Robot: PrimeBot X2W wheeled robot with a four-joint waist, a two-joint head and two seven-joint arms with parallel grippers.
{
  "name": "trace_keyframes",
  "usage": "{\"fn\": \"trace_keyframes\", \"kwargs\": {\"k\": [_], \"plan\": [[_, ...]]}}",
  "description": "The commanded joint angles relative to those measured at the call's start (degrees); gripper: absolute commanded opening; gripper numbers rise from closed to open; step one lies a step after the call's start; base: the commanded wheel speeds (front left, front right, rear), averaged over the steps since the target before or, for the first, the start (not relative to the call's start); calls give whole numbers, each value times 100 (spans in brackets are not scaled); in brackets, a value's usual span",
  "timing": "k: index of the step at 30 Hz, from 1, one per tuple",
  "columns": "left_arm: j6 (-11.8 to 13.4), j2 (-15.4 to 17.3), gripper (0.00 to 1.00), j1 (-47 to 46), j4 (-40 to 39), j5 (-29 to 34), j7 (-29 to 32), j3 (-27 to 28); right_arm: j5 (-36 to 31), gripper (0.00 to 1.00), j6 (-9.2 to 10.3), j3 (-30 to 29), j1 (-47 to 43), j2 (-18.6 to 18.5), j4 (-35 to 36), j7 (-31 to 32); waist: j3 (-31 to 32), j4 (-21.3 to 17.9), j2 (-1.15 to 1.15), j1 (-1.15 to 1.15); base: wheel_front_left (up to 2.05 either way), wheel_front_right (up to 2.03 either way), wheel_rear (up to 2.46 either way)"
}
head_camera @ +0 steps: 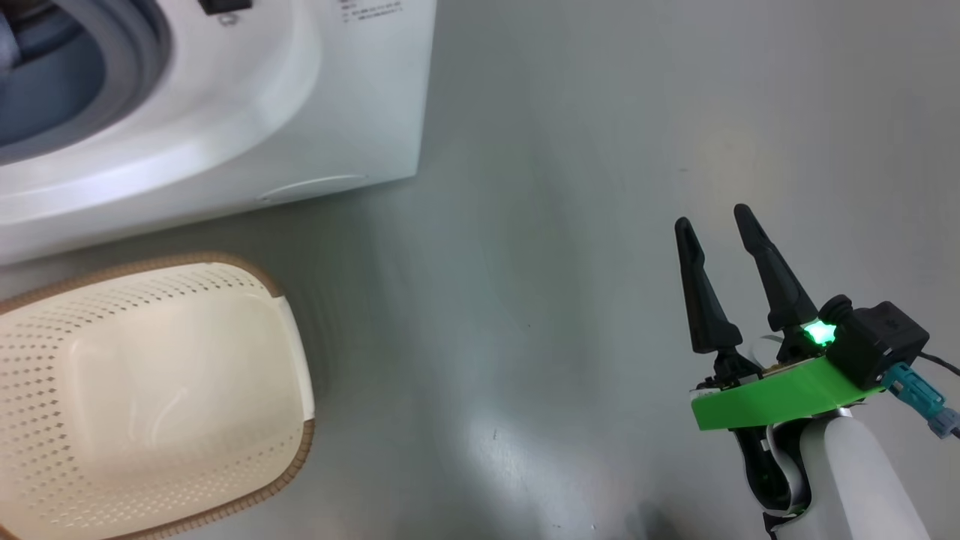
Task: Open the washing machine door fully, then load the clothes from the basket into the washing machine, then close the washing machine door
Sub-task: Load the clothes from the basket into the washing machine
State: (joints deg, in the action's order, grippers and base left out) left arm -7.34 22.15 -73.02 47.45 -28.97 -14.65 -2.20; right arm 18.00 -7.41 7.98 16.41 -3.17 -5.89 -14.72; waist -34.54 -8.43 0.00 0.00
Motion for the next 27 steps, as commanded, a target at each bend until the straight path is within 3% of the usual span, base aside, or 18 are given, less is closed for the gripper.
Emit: {"fn": "trace_keyframes", "kwargs": {"k": [1, 5, 6, 7, 8, 13, 27], "plan": [[-14, 337, 0, -85, -408, 106, -33, 195, 62, 100, -8, 137, 8, 28, 150, -28, -200, -128, 0, 0, 0, 0, 0], [-14, 234, 0, 27, -875, 227, -34, 634, 88, 100, -8, 116, 36, 28, 150, -28, -255, -121, 0, 0, 0, 0, 0], [-14, 197, 22, 107, -780, 264, -34, 672, 95, 100, -8, 119, 36, 29, 140, -28, -252, -112, 0, 0, 0, 0, 0], [-14, 180, 68, 181, -673, 340, -34, 654, 103, 100, -8, 128, 38, 29, 130, -28, -245, -104, 0, 0, 0, 0, 0], [-14, 166, 100, 258, -539, 415, -34, 618, 111, 100, -8, 147, 40, 29, 120, -28, -230, -98, 0, 0, 0, 0, 0], [-14, 78, 100, 461, -106, 429, -34, 700, 109, 100, -8, 225, 39, 29, 90, -28, -144, -88, 0, 0, 0, 0, 0], [-14, -151, 100, 1187, -333, 689, -34, 899, 14, 100, -8, 158, -70, 29, 56, -28, 181, -35, 0, 0, 0, 0, 0]]}}
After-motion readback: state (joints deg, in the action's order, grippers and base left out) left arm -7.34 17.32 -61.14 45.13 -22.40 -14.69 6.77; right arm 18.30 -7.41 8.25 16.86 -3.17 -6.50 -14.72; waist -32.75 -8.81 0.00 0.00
